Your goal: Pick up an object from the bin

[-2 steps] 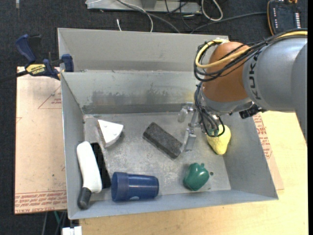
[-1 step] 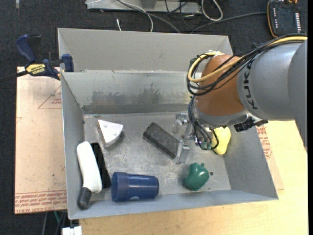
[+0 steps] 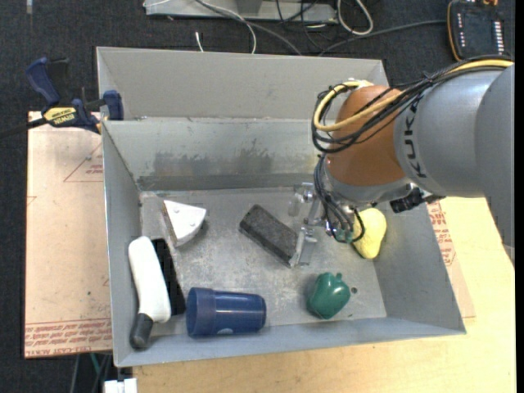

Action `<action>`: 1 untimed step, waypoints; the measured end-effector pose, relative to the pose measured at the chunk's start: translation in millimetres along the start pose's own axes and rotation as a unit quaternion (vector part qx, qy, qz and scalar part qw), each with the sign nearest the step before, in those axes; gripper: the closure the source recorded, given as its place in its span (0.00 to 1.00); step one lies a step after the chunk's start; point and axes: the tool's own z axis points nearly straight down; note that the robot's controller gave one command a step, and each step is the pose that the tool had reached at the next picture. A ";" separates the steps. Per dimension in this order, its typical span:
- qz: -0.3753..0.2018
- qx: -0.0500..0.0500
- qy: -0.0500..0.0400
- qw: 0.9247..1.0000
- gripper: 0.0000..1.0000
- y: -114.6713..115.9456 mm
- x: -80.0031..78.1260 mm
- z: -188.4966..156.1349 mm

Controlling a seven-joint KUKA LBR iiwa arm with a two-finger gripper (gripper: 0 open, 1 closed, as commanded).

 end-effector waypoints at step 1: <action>-0.145 -0.002 -0.001 0.989 0.00 56.1 6.1 -23.5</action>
Offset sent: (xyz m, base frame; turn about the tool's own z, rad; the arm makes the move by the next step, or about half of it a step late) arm 0.0435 0.0002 -0.0453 -0.0508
